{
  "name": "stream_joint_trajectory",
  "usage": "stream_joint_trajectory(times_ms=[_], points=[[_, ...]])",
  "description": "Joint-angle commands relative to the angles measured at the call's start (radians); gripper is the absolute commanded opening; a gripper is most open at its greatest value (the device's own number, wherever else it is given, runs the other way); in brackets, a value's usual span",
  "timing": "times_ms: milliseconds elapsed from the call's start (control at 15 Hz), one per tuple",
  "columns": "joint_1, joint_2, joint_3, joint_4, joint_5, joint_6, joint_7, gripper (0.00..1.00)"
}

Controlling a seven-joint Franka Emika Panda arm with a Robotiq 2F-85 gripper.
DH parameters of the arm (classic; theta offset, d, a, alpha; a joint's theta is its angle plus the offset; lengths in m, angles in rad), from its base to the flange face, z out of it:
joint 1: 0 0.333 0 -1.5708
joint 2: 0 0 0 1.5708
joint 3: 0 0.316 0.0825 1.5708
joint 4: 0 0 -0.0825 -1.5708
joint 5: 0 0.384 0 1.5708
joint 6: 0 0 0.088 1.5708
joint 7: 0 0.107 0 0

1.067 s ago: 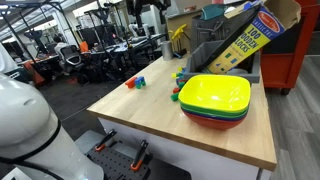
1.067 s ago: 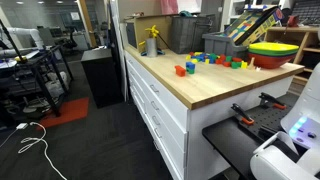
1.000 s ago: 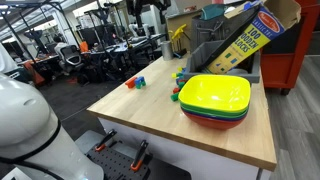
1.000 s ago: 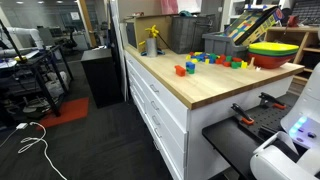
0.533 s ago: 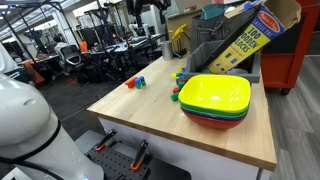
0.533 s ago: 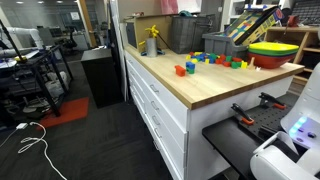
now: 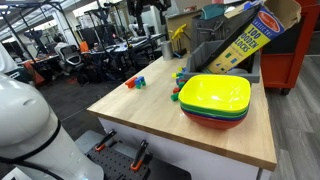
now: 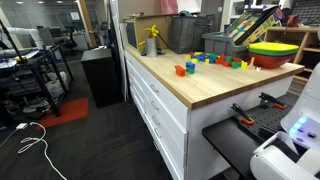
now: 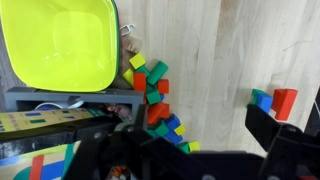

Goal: Pick a green block from the stack and place it on top of the orange block on the far left of the table

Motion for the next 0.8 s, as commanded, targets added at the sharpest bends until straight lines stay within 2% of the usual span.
stream_joint_trajectory(times_ms=[0,400,733], points=[[-0.013,0.029,0.032,-0.003,0.026,0.027,0.070,1.00],[-0.004,0.063,0.110,-0.025,0.065,0.074,0.232,1.00],[-0.016,0.102,0.177,-0.059,0.045,0.130,0.451,1.00]])
